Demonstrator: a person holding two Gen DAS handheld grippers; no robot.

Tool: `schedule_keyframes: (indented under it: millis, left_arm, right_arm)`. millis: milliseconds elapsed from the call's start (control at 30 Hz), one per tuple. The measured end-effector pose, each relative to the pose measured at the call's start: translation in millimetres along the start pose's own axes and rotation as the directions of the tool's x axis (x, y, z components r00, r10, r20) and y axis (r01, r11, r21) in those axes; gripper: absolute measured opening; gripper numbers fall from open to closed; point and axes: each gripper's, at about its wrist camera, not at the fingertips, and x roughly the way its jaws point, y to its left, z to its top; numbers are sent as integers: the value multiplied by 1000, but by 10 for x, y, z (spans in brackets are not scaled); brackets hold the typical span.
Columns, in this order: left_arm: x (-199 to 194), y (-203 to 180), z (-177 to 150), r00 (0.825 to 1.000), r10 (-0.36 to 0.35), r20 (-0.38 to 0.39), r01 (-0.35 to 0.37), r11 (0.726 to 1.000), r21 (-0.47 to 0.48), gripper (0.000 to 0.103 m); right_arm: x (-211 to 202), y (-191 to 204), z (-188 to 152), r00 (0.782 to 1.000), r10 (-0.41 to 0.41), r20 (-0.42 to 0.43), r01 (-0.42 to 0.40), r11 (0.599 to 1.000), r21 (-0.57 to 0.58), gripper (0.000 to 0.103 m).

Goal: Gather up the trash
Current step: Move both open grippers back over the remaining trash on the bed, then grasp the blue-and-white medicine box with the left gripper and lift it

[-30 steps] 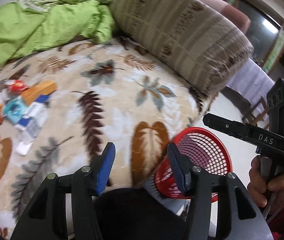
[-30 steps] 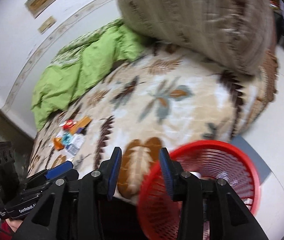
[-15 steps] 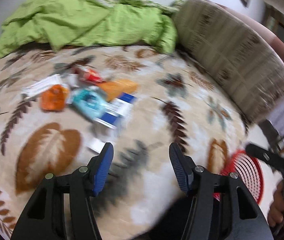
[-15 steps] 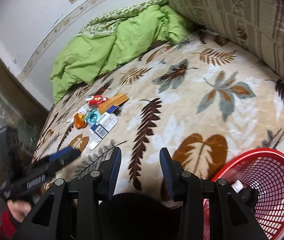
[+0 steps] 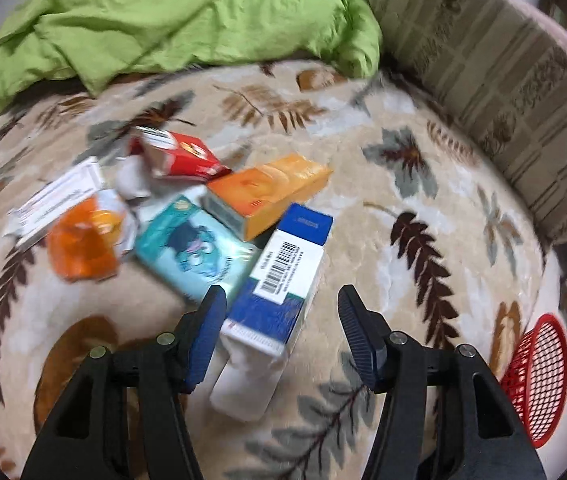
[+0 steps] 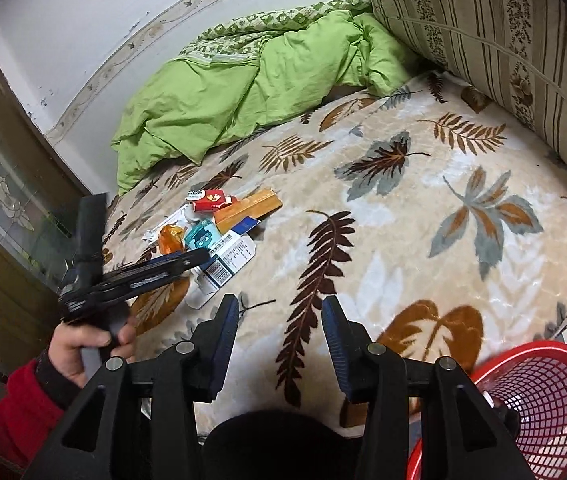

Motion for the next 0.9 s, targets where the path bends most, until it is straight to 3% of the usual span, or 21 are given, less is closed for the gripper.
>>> schedule_keyframes:
  millis: [133,233,333,500,633,767,900]
  left_arm:
    - [195,-96,-16,1000,16,-23,-15,1000,15,56]
    - [325,-159,-41,999,15,-46,-14,1000,5,41]
    - [370,-218,-82,998,42,-35,-43,999,-1,35]
    - [127,-185,-259,1000,21,14,-20,999,-44,33]
    - [-231,-55,-513,997,40,68,-36,998,-52,33]
    - [-501,180,-750,983,137,124,-125,987,-101,33]
    - [-625,482,-864,954,241,177,-206,959,-195,33]
  right_arm:
    - [59,-25,46,1000,-3,-9,3,1000,3,46]
    - [110,-27,90,1000,-6,-11,6,1000,0,46]
    - [188,-18,159,1000,0,-15,1,1000,2,46]
    - [313,10,301,1000,15,-26,-15,1000,9,46]
    - [465,63,399,998,35,-44,-34,999,18,52]
    - [776,156,515,991,102,-85,-96,993,64,52]
    - [1146,245,617,981,158,-114,-144,982,125,52]
